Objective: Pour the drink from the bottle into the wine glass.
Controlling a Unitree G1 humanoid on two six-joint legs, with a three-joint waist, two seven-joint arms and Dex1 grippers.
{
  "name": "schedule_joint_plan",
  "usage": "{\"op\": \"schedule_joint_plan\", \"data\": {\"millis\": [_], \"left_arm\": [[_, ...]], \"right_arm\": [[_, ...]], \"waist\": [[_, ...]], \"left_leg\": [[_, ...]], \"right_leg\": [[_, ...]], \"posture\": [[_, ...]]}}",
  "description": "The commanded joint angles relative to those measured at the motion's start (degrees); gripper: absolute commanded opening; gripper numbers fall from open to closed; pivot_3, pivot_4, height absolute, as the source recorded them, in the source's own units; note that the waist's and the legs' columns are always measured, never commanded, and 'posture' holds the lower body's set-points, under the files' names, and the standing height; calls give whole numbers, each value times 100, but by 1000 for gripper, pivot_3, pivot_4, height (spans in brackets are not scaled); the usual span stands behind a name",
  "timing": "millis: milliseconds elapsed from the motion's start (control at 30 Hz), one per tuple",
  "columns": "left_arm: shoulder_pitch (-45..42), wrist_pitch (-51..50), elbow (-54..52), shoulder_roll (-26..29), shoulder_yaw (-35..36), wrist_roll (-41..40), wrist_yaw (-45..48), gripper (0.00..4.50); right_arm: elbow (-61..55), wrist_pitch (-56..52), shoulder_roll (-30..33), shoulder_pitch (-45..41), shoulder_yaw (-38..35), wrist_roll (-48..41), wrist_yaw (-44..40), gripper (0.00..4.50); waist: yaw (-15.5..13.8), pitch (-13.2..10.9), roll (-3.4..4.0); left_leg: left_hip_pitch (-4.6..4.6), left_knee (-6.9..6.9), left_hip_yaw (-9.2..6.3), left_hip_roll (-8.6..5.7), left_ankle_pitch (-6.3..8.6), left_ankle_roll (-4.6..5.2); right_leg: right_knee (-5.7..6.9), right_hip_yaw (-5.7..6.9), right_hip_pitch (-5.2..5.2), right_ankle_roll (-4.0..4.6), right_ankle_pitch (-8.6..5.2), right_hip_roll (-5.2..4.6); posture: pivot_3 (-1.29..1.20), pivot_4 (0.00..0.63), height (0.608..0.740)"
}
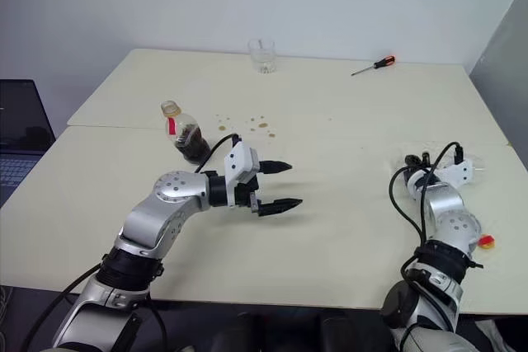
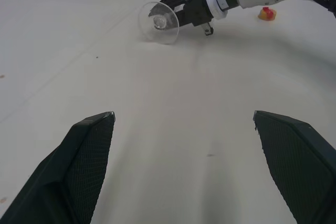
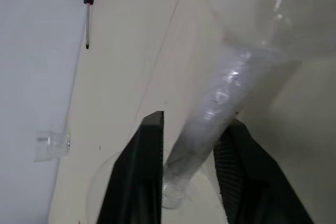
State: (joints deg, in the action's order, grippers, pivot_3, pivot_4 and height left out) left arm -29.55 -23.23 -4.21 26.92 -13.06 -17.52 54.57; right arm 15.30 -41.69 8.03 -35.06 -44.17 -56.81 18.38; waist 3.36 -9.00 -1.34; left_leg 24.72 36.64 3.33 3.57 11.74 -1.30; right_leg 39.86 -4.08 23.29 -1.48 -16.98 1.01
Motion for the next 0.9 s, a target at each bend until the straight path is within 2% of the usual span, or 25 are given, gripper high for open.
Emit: {"op": "schedule_joint_plan", "data": {"millis": [33, 167, 333, 533, 700, 900], "left_arm": [[48, 14, -222, 91, 247, -19, -95, 4500], [234, -22, -347, 223, 321, -28, -135, 4500], [559, -122, -553, 444, 508, -65, -226, 4500], [935, -310, -711, 593, 1011, -215, -480, 4500], [1209, -541, -992, 619, 1415, -437, -670, 4500], [1369, -572, -1122, 544, 1448, -429, -875, 4500]], "right_arm": [[-304, -128, 45, 94, 688, 352, -217, 214], [-894, -129, 53, 194, 1677, 878, -642, 137], [-1576, 185, 88, 108, 3388, 1895, -1567, 137], [-1339, 1281, 108, 17, 5406, 3431, -2961, 137], [-271, 2490, -314, -110, 5724, 4237, -3193, 137], [1618, 4287, -809, -536, 5774, 5192, -2898, 137]], "waist": [[-1, 0, 0], [19, -3, 4], [44, -7, 9], [-11, -7, 9], [-30, -11, 0], [-46, -14, -11]], "left_leg": [[0, 0, -1, 1, 0, 0], [-1, -11, 0, 4, 0, 0], [0, -33, 5, 6, 0, 0], [3, -54, 0, 9, 0, -1], [10, -54, 1, 12, 0, -2], [9, -49, 5, 3, -1, -3]], "right_leg": [[0, 2, -1, 0, 0, 0], [-4, -1, 2, 1, -1, 1], [-7, -6, 17, 3, -2, 1], [-22, 5, 22, 9, -5, -1], [-36, 7, 21, 33, 9, -15], [-42, 10, 13, 28, 16, -28]], "posture": [[0, 150, 740], [0, 150, 740], [0, 150, 740], [0, 150, 740], [0, 150, 740], [0, 150, 740]]}}
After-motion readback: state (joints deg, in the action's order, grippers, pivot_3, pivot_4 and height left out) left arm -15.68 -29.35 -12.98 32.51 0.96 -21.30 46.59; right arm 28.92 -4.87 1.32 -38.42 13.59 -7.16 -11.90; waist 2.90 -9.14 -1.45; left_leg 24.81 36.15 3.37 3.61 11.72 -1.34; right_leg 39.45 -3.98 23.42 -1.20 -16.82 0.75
